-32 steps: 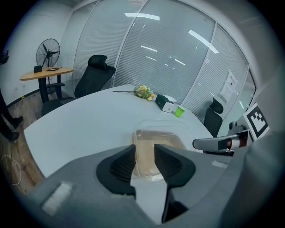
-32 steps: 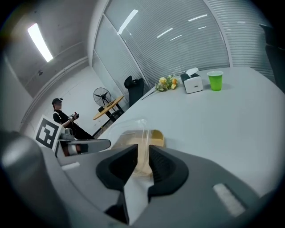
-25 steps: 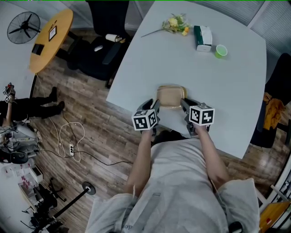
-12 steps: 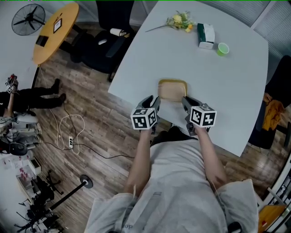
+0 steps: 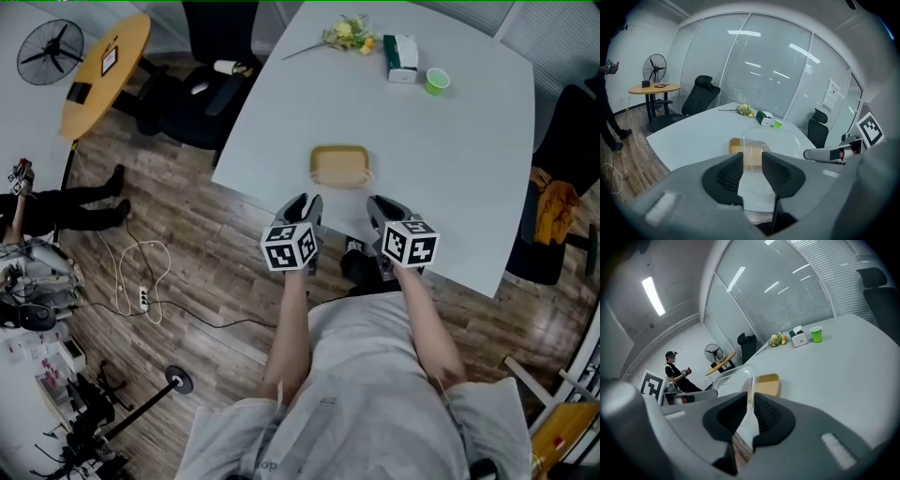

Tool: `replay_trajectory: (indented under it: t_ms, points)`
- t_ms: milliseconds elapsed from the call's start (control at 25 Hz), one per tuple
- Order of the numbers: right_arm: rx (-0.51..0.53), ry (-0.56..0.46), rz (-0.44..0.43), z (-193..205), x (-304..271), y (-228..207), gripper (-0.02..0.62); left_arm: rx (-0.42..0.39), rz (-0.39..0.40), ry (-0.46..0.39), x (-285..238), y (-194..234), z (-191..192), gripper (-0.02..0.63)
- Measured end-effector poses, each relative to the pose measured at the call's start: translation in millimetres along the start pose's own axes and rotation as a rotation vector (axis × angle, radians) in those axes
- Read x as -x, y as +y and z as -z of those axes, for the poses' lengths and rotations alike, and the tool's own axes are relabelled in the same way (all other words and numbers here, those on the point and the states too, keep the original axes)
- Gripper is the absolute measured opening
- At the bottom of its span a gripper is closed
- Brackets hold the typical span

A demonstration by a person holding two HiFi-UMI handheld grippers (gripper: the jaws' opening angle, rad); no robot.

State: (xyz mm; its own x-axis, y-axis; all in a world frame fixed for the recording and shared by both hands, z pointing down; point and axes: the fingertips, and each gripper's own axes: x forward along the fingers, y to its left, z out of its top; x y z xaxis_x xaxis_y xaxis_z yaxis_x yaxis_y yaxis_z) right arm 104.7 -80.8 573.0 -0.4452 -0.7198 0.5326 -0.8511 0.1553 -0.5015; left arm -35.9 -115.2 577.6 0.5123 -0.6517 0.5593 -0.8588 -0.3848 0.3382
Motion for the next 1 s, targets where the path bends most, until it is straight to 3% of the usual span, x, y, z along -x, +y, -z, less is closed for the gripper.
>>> replay_trajectory:
  t_ms: [480, 1000]
  points:
    - [0.044, -0.030, -0.006, 18, 44, 1, 0.051, -0.020, 0.021, -0.045, 27, -31, 15, 0.138]
    - [0.237, 0.003, 0.034, 20, 45, 5, 0.058, -0.010, 0.013, -0.085, 36, -34, 15, 0.138]
